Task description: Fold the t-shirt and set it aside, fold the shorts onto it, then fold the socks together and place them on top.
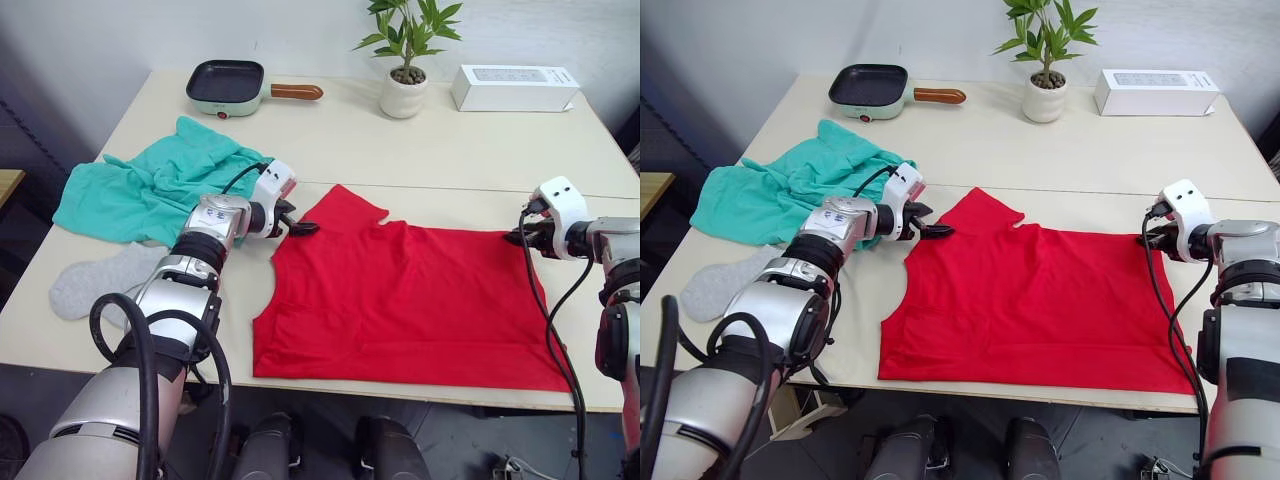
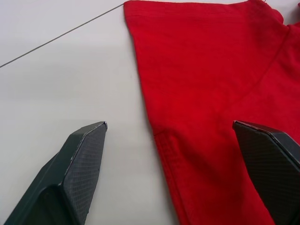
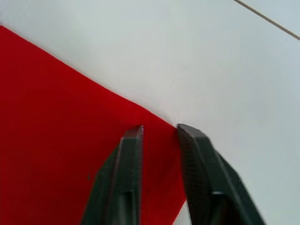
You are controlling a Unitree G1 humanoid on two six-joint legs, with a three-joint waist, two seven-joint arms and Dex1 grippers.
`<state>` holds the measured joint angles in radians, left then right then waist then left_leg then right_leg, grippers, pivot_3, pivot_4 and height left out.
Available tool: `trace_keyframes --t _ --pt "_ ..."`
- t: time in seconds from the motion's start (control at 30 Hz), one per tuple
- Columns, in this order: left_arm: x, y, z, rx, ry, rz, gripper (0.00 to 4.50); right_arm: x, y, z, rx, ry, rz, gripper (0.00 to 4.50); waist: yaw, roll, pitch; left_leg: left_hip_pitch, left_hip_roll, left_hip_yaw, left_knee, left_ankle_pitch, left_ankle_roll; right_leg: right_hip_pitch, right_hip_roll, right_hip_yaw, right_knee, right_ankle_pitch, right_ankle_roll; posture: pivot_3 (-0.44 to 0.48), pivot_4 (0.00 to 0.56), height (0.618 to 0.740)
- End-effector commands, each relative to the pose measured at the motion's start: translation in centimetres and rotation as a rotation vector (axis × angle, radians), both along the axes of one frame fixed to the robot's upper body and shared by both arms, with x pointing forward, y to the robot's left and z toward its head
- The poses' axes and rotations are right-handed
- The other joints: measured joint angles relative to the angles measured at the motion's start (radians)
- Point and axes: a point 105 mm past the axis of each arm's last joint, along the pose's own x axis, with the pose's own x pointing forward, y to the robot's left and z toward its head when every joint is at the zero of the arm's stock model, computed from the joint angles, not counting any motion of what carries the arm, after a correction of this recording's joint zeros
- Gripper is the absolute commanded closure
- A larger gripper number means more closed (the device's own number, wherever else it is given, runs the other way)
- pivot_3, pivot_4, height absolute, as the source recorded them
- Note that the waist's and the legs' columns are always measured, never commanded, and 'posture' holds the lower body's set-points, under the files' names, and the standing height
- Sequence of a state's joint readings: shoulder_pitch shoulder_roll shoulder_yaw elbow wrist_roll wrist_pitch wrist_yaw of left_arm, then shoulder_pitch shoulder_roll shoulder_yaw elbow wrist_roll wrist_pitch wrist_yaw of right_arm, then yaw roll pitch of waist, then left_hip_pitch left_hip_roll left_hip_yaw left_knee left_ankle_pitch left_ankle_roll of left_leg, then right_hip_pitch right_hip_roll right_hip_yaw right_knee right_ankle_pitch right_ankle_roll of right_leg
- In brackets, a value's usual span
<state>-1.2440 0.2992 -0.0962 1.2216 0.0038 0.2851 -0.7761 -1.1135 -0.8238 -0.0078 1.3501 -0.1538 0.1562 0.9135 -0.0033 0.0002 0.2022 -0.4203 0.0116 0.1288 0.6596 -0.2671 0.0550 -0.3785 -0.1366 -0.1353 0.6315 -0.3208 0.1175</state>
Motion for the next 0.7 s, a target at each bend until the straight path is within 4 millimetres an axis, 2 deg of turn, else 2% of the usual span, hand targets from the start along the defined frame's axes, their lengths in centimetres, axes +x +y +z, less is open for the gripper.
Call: trace_keyframes --t 0.03,0.07,0.17,0.33,0.47,0.53,0.6,0.63,0.7 --pt "-0.5 -0.4 -1.3 0.018 0.048 -0.017 0.00 -0.8 -1.4 0.5 -0.021 -0.004 -0.020 4.45 0.000 0.000 0.000 0.000 0.000 0.000 0.000 0.000 0.000 0.000 0.000 0.000 0.000 0.000 0.000 0.000 0.150 0.740" --pt "-0.5 -0.5 -1.3 0.015 0.049 -0.021 0.00 -0.9 -1.5 0.4 -0.029 0.000 -0.011 4.45 0.001 0.000 0.000 0.000 0.000 0.000 0.000 0.000 0.000 0.000 0.000 0.000 0.000 0.000 0.000 0.000 0.150 0.740" --pt "-0.5 -0.8 -1.3 0.009 0.046 -0.029 0.55 -0.9 -1.4 0.7 -0.019 -0.022 0.010 4.50 0.001 0.000 0.000 0.000 0.000 0.000 0.001 0.000 0.000 0.000 0.000 0.000 0.000 0.000 0.000 0.000 0.150 0.740" --pt "-0.4 -0.7 -1.0 -0.005 0.018 -0.031 2.07 -1.0 -1.5 1.5 -0.030 -0.075 0.045 4.50 -0.002 0.000 0.000 0.000 0.000 0.000 0.001 0.000 0.000 0.000 0.000 0.000 0.001 0.000 0.000 0.000 0.150 0.740" --pt "-0.5 -0.6 -0.2 -0.046 -0.020 -0.051 3.32 -1.1 -2.3 1.9 -0.007 -0.101 -0.003 4.50 -0.001 0.000 0.000 0.000 0.000 0.000 0.001 0.000 0.000 0.000 0.000 0.000 0.001 0.000 0.000 0.000 0.150 0.740" --pt "-0.6 -0.5 -0.2 -0.046 -0.027 -0.068 3.95 -1.2 -2.4 1.8 0.011 -0.092 -0.011 4.14 -0.001 0.000 0.000 0.000 0.000 0.000 0.001 0.000 0.000 0.000 0.000 0.000 0.000 0.000 0.000 0.000 0.150 0.740" --pt "-0.8 -0.4 -0.2 -0.042 -0.032 -0.082 4.50 -1.1 -2.6 1.8 -0.008 -0.093 -0.028 3.55 -0.002 0.000 0.000 0.000 0.000 0.000 0.001 0.000 0.000 0.000 0.000 0.000 0.001 0.000 0.000 0.000 0.150 0.740" --pt "-0.9 -0.3 -0.2 -0.040 -0.036 -0.088 4.50 -1.0 -2.6 1.8 -0.019 -0.097 -0.037 3.34 -0.004 0.000 0.000 0.000 0.000 0.000 0.001 0.000 0.000 0.000 0.000 0.000 0.001 0.000 0.000 0.000 0.150 0.740" --pt "-1.1 -0.2 -0.3 -0.033 -0.040 -0.099 4.50 -0.9 -2.5 1.5 -0.024 -0.091 -0.050 2.57 -0.005 0.000 0.000 0.000 0.000 0.000 0.001 0.000 0.000 0.000 0.000 0.000 0.001 0.000 0.000 0.000 0.150 0.740"
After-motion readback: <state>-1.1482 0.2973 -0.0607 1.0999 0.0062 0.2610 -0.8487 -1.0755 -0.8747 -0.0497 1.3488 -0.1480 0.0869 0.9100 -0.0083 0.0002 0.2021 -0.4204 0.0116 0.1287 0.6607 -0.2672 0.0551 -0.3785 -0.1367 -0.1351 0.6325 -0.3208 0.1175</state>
